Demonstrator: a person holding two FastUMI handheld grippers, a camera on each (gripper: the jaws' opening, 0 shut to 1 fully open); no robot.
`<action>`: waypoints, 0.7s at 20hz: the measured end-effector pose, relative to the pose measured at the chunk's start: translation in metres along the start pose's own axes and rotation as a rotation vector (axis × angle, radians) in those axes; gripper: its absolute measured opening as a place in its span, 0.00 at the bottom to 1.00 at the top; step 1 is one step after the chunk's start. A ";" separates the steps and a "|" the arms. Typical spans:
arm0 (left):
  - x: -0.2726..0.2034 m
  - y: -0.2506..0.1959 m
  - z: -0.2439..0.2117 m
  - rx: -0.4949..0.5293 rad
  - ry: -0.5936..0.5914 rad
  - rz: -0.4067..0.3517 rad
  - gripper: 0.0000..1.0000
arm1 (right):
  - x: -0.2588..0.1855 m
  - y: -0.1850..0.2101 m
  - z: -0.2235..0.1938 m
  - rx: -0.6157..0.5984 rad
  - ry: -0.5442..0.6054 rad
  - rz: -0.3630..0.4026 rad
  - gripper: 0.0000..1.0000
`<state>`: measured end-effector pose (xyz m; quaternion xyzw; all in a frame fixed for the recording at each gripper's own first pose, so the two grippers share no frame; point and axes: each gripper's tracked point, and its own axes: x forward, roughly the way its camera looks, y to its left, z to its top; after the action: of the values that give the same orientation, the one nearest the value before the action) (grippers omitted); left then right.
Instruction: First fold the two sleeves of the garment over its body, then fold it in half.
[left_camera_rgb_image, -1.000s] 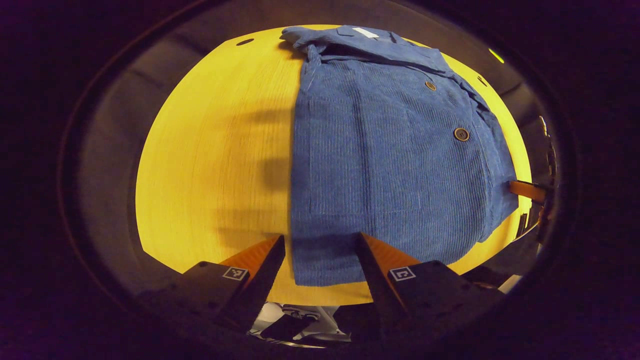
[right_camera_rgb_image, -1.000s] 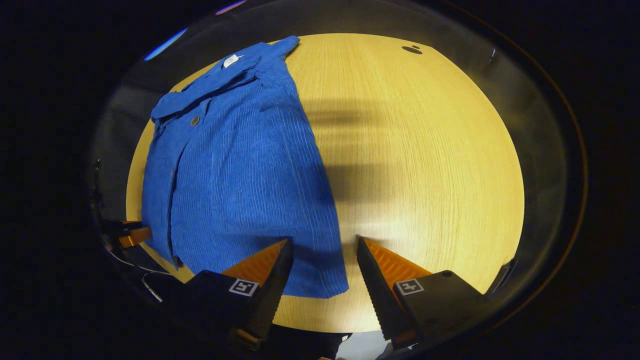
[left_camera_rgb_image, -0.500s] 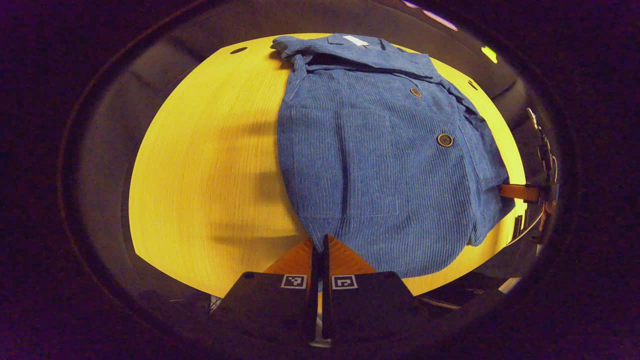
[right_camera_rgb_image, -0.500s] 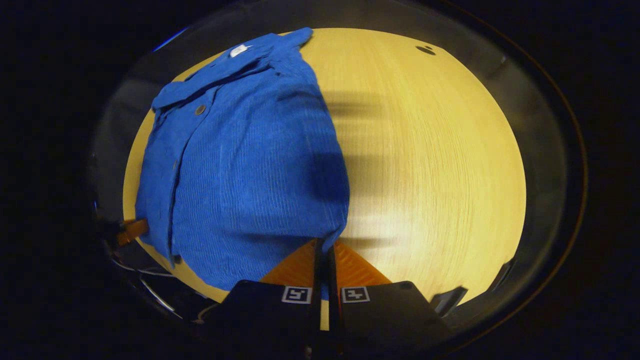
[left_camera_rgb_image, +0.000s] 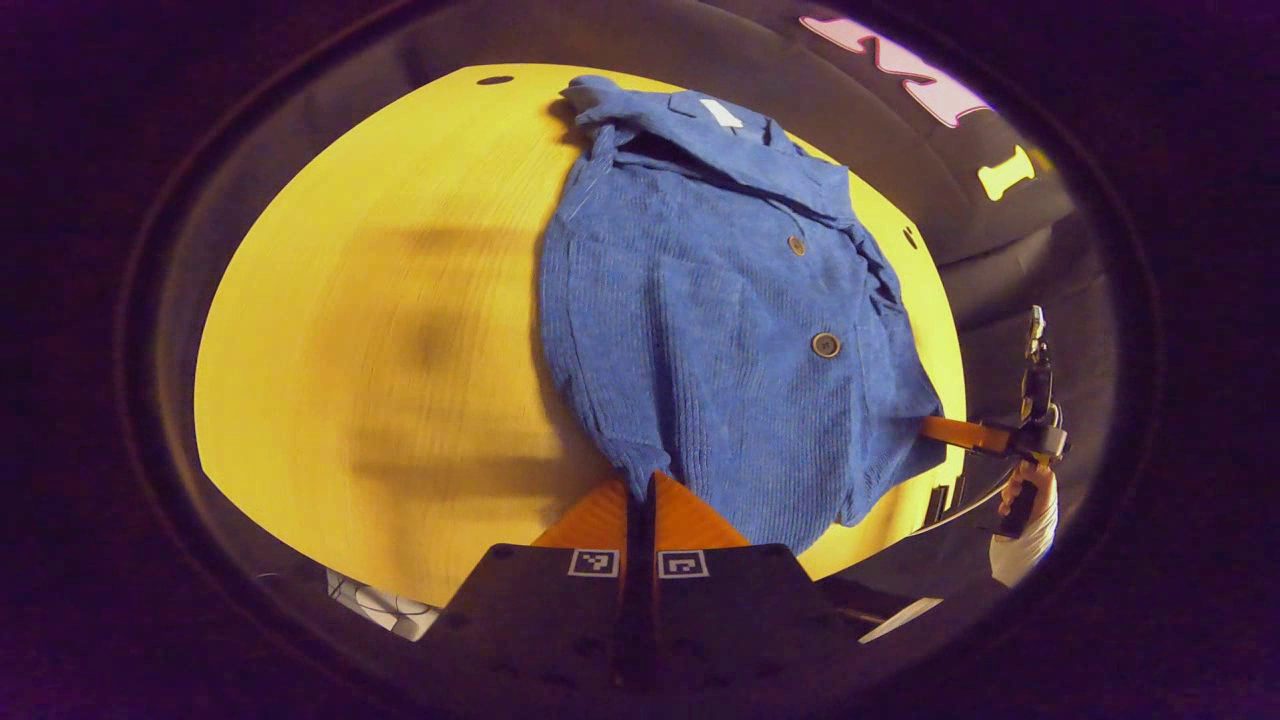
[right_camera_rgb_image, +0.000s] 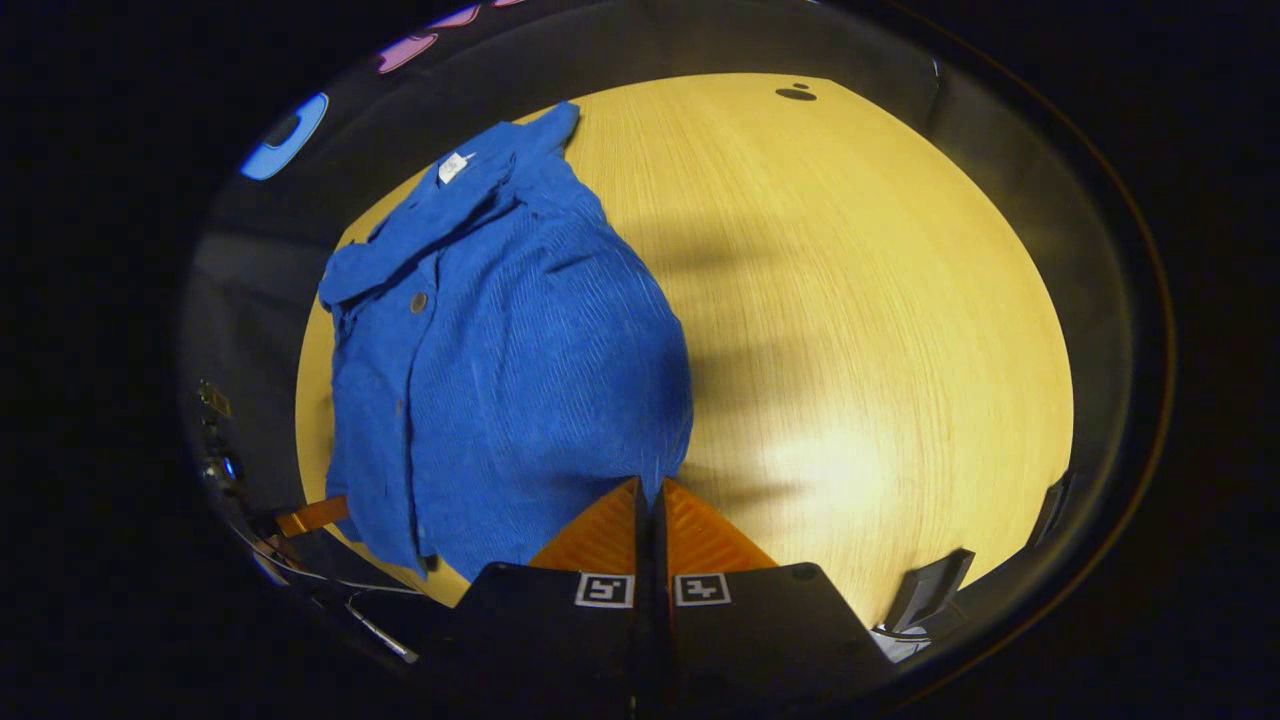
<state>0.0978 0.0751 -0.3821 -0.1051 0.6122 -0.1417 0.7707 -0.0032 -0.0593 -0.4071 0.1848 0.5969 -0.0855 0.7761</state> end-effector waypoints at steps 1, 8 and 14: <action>-0.007 -0.004 0.009 0.009 -0.018 -0.015 0.00 | -0.006 0.005 0.010 0.000 -0.016 0.007 0.01; -0.045 -0.021 0.088 0.060 -0.102 -0.100 0.00 | -0.046 0.056 0.094 -0.083 -0.153 0.026 0.01; -0.091 -0.019 0.141 0.127 -0.167 -0.114 0.00 | -0.079 0.095 0.152 -0.090 -0.262 0.025 0.01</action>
<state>0.2140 0.0874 -0.2607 -0.1020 0.5286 -0.2146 0.8149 0.1446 -0.0380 -0.2803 0.1447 0.4915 -0.0723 0.8557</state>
